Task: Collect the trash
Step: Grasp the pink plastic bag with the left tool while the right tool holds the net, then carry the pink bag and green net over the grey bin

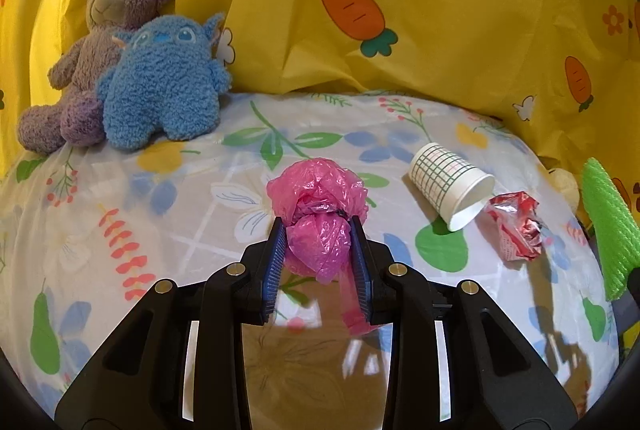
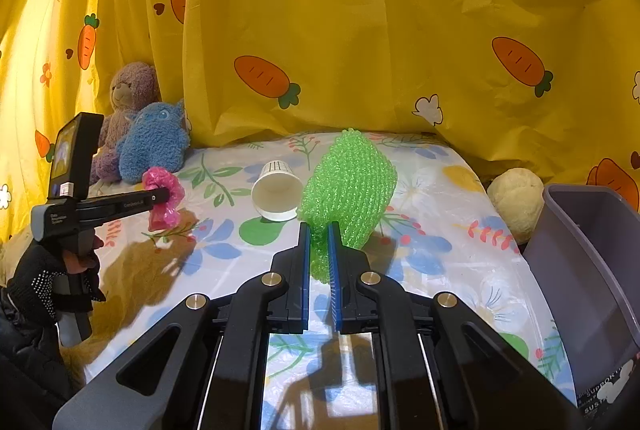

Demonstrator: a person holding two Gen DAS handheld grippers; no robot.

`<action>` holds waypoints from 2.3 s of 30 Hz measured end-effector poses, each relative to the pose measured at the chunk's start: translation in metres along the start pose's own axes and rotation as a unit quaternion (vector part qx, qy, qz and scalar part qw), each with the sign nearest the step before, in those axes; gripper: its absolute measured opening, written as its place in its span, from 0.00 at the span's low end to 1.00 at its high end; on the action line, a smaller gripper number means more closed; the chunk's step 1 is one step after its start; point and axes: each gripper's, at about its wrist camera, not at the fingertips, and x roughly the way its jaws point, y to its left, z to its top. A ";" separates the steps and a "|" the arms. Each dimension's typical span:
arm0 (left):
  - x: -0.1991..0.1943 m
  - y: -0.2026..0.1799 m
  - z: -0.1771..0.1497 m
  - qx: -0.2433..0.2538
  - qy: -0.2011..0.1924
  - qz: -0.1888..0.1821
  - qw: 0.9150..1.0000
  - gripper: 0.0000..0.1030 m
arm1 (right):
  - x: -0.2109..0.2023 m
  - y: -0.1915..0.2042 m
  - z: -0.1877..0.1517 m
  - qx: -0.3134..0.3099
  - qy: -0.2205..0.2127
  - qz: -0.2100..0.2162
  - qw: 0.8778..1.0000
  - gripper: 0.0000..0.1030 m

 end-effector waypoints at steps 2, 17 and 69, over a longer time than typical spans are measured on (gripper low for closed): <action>-0.018 -0.006 -0.005 0.007 -0.017 -0.001 1.000 0.30 | -0.005 0.002 -0.001 -0.001 -0.003 0.001 1.000 0.09; -0.093 -0.050 -0.048 0.037 -0.076 -0.038 0.996 0.30 | -0.041 0.001 -0.028 0.019 -0.006 -0.007 1.000 0.09; -0.105 -0.385 -0.033 0.208 -0.063 -0.382 0.898 0.30 | -0.141 -0.190 -0.036 0.144 -0.077 -0.233 0.959 0.09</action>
